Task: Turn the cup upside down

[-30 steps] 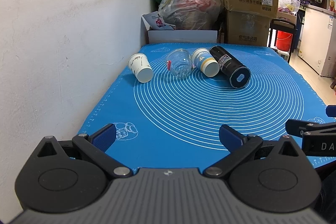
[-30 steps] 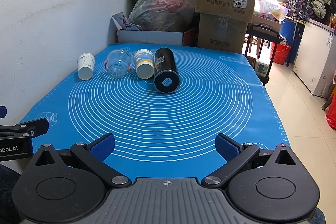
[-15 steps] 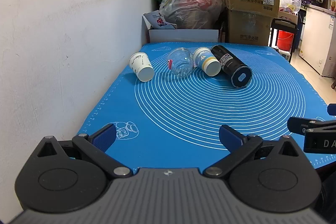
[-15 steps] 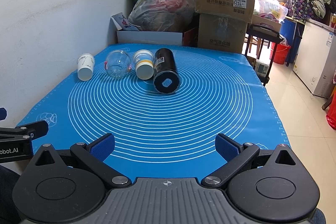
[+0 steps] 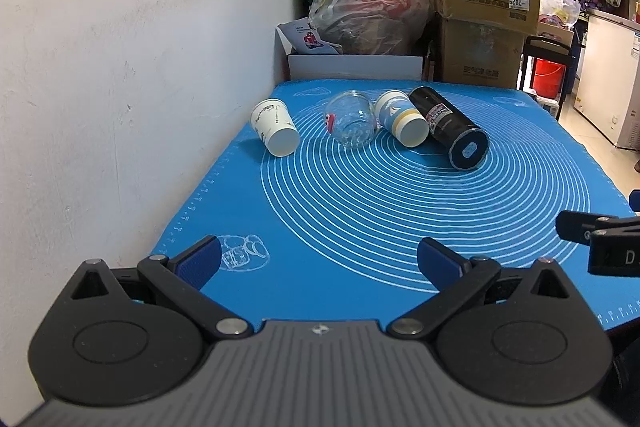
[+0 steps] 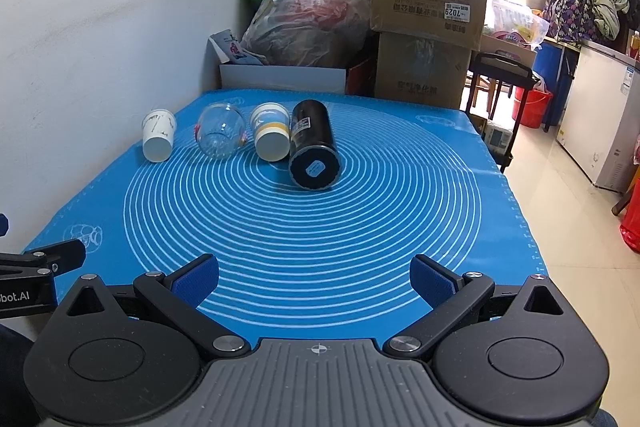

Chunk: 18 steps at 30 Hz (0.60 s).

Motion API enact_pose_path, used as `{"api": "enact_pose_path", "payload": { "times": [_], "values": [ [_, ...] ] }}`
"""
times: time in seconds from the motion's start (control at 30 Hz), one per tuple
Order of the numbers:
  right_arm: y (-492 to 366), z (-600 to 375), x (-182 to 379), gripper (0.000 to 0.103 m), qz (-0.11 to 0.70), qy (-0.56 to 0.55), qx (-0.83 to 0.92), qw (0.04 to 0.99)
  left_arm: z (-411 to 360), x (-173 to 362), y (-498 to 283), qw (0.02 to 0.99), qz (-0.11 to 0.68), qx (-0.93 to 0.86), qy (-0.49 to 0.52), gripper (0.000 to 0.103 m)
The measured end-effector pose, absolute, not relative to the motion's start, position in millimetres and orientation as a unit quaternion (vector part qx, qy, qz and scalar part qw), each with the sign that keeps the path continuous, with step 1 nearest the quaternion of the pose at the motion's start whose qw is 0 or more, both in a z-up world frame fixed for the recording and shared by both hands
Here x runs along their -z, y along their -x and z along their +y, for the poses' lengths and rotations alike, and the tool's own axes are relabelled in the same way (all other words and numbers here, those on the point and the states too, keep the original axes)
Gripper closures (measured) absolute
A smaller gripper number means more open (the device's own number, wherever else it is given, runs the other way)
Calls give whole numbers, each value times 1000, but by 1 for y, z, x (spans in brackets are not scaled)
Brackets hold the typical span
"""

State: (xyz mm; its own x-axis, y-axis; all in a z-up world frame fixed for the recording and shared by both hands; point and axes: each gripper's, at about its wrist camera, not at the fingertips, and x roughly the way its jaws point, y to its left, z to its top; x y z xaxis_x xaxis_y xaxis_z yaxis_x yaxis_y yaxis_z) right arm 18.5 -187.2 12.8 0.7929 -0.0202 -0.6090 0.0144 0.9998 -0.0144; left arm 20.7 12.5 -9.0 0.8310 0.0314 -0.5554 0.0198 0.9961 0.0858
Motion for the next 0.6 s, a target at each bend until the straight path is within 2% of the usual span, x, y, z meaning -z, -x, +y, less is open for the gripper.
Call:
{"api": "enact_pose_path", "payload": {
  "times": [0.33, 0.6],
  "values": [
    [-53, -194, -18, 0, 306, 6, 19, 952, 24, 10, -71, 962, 267, -27, -45, 0],
    [-103, -210, -6, 0, 308, -7, 32, 951, 40, 10, -159, 966, 252, -45, -40, 0]
  ]
}}
